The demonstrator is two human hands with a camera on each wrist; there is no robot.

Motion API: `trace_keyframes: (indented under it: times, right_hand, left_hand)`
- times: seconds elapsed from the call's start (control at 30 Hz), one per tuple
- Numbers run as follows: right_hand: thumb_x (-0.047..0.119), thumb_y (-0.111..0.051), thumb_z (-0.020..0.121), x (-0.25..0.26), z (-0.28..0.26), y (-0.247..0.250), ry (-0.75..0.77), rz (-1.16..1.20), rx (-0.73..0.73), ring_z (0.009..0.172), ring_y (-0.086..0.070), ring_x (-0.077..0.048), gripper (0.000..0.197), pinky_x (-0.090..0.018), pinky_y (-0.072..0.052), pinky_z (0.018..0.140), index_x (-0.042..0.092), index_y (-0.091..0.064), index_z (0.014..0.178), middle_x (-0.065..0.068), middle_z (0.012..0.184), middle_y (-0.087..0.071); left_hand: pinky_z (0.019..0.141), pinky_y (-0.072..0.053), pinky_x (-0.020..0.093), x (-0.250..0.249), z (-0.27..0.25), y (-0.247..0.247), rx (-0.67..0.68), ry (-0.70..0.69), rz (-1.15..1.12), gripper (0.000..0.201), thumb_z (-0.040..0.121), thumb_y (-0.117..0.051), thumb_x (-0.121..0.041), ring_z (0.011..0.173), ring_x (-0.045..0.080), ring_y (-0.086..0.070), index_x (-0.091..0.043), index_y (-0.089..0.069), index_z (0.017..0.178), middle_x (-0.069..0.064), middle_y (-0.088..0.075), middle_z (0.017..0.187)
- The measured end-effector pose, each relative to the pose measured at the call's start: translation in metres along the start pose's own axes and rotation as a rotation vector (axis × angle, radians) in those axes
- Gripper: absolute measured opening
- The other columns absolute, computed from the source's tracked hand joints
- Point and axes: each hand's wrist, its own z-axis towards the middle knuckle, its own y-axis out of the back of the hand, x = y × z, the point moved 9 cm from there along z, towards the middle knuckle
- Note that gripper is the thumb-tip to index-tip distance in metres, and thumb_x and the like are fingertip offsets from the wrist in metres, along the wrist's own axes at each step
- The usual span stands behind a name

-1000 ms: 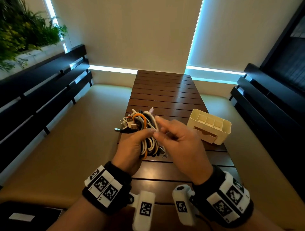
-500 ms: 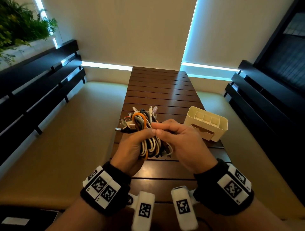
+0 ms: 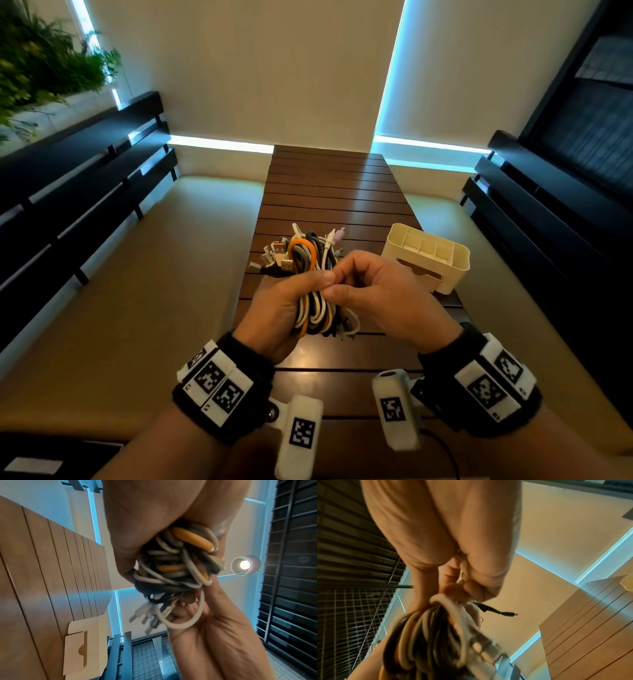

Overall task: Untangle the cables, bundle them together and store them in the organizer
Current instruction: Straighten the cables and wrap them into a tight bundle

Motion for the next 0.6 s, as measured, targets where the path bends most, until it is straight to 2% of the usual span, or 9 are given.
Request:
trace_keyframes:
  times: [0.03,0.1,0.17,0.23,0.33,0.4,0.47,0.53,0.6]
  right_hand:
    - [0.044,-0.077,0.073,-0.001,-0.002,0.0,-0.006,0.009,0.025,0.08,-0.064,-0.03,0.033,-0.039,-0.057,0.074,0.023,-0.069,0.097,-0.011,0.086,-0.066]
    - [0.052,-0.073,0.071,0.003,-0.006,0.003,0.033,-0.054,0.023,0.083,-0.064,-0.023,0.042,-0.032,-0.055,0.076,0.026,-0.071,0.104,-0.003,0.089,-0.066]
    - [0.046,-0.072,0.079,0.016,-0.011,0.011,0.148,-0.162,-0.109,0.084,-0.061,-0.013,0.036,-0.02,-0.052,0.072,0.024,-0.072,0.107,0.004,0.091,-0.063]
    - [0.037,-0.073,0.086,0.03,-0.019,0.022,0.273,-0.193,-0.279,0.091,-0.061,-0.011,0.027,-0.016,-0.05,0.073,0.022,-0.07,0.108,0.007,0.098,-0.061]
    - [0.041,-0.072,0.085,0.045,-0.022,0.026,0.339,-0.188,-0.376,0.104,-0.056,-0.006,0.033,-0.01,-0.046,0.079,0.025,-0.066,0.114,0.01,0.111,-0.055]
    - [0.046,-0.073,0.083,0.045,-0.017,0.024,0.284,-0.189,-0.354,0.108,-0.054,-0.002,0.039,-0.011,-0.046,0.084,0.03,-0.062,0.118,0.014,0.118,-0.053]
    - [0.042,-0.074,0.084,0.038,-0.011,0.023,0.206,-0.141,-0.33,0.103,-0.059,0.0,0.035,-0.017,-0.052,0.085,0.027,-0.064,0.114,0.014,0.114,-0.059]
    - [0.04,-0.075,0.083,0.028,-0.007,0.021,0.146,-0.078,-0.289,0.095,-0.065,-0.004,0.034,-0.027,-0.057,0.082,0.025,-0.067,0.112,0.011,0.105,-0.067]
    - [0.041,-0.073,0.084,0.021,-0.005,0.019,0.127,-0.057,-0.241,0.093,-0.068,-0.007,0.033,-0.029,-0.058,0.081,0.026,-0.068,0.112,0.009,0.101,-0.07]
  left_hand:
    - [0.07,-0.057,0.038,-0.001,0.0,0.001,-0.011,-0.011,0.004,0.055,0.082,-0.063,-0.015,0.097,0.033,-0.07,-0.009,-0.056,0.136,0.026,-0.067,0.117]
    - [0.073,-0.057,0.039,-0.004,0.0,0.004,-0.043,-0.027,0.033,0.053,0.081,-0.065,-0.015,0.101,0.035,-0.069,-0.01,-0.058,0.134,0.024,-0.067,0.119]
    - [0.071,-0.057,0.041,-0.007,0.001,0.004,-0.065,-0.045,0.076,0.051,0.079,-0.067,-0.017,0.094,0.036,-0.069,-0.008,-0.061,0.129,0.026,-0.066,0.114]
    - [0.073,-0.058,0.048,-0.008,0.0,0.0,-0.054,-0.073,0.119,0.049,0.08,-0.067,-0.018,0.093,0.04,-0.068,-0.008,-0.062,0.127,0.031,-0.064,0.116]
    - [0.082,-0.056,0.06,-0.009,-0.005,-0.01,-0.032,-0.128,0.175,0.044,0.084,-0.064,-0.01,0.097,0.054,-0.063,-0.005,-0.061,0.127,0.037,-0.06,0.12]
    - [0.088,-0.054,0.062,-0.009,-0.008,-0.02,0.004,-0.193,0.191,0.036,0.086,-0.059,0.006,0.101,0.052,-0.064,0.0,-0.063,0.122,0.03,-0.066,0.115]
    - [0.083,-0.055,0.054,-0.009,-0.012,-0.026,0.001,-0.238,0.213,0.034,0.083,-0.058,0.013,0.094,0.04,-0.068,-0.003,-0.068,0.11,0.021,-0.071,0.103]
    - [0.077,-0.055,0.047,-0.009,-0.015,-0.026,-0.02,-0.248,0.244,0.036,0.077,-0.059,0.011,0.087,0.03,-0.07,-0.009,-0.071,0.105,0.014,-0.073,0.096]
    - [0.076,-0.055,0.049,-0.006,-0.017,-0.019,-0.054,-0.244,0.284,0.037,0.075,-0.061,0.006,0.086,0.029,-0.07,-0.01,-0.071,0.106,0.014,-0.072,0.096]
